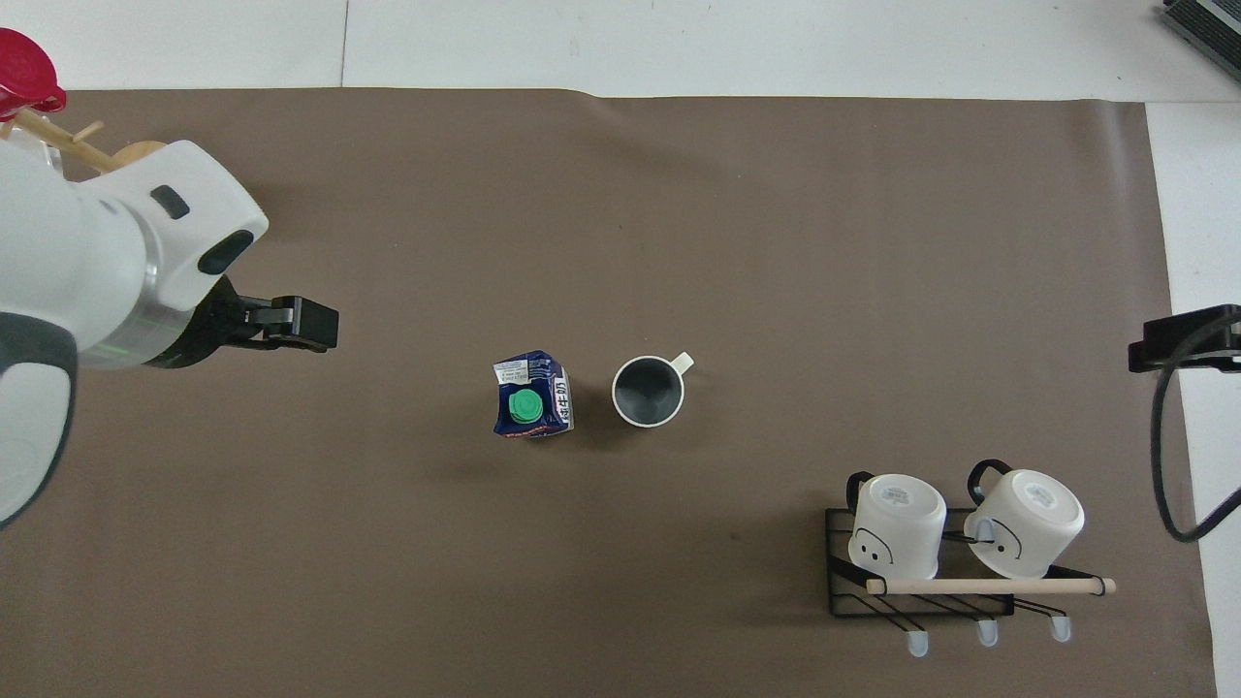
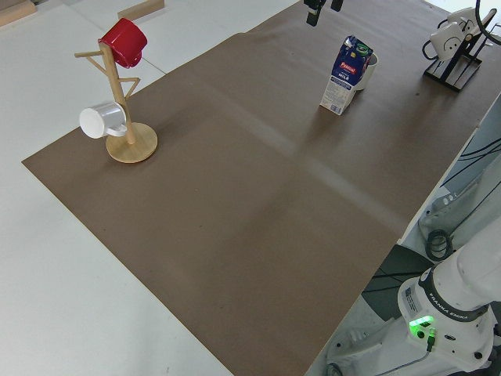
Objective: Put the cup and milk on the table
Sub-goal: 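Set down the carton, open the left gripper and withdraw it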
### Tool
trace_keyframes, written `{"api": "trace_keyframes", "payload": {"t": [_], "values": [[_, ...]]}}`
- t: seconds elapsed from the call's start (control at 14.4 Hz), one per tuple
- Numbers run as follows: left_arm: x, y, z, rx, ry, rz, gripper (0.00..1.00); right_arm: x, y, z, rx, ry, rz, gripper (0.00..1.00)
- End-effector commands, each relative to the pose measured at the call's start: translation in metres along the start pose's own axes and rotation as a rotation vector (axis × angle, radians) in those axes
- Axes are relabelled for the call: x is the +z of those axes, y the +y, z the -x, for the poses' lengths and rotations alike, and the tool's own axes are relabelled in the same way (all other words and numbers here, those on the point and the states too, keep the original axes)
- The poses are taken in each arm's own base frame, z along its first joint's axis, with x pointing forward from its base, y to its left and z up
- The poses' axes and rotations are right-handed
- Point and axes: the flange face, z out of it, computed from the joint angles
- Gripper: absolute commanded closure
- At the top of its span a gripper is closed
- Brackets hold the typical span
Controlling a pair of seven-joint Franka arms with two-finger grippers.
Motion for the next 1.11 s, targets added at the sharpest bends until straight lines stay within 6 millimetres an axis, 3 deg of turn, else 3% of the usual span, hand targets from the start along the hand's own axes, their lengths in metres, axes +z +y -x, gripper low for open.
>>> {"api": "trace_keyframes", "payload": {"t": [0.0,0.42,0.56,1.05], "values": [[-0.011,-0.029,-0.001,0.004,-0.025,-0.019,0.00,0.000,-0.001,-0.002,0.021,0.003,-0.017,0.00],[-0.026,-0.101,0.011,0.025,-0.061,-0.016,0.00,0.005,0.002,-0.004,0.027,-0.024,-0.010,0.00],[-0.028,-0.117,0.016,0.016,-0.079,-0.014,0.00,0.005,-0.001,-0.008,0.022,-0.008,-0.014,0.00],[-0.028,-0.114,0.015,0.046,-0.072,-0.014,0.00,0.009,-0.002,-0.006,0.015,-0.004,-0.012,0.00]]}}
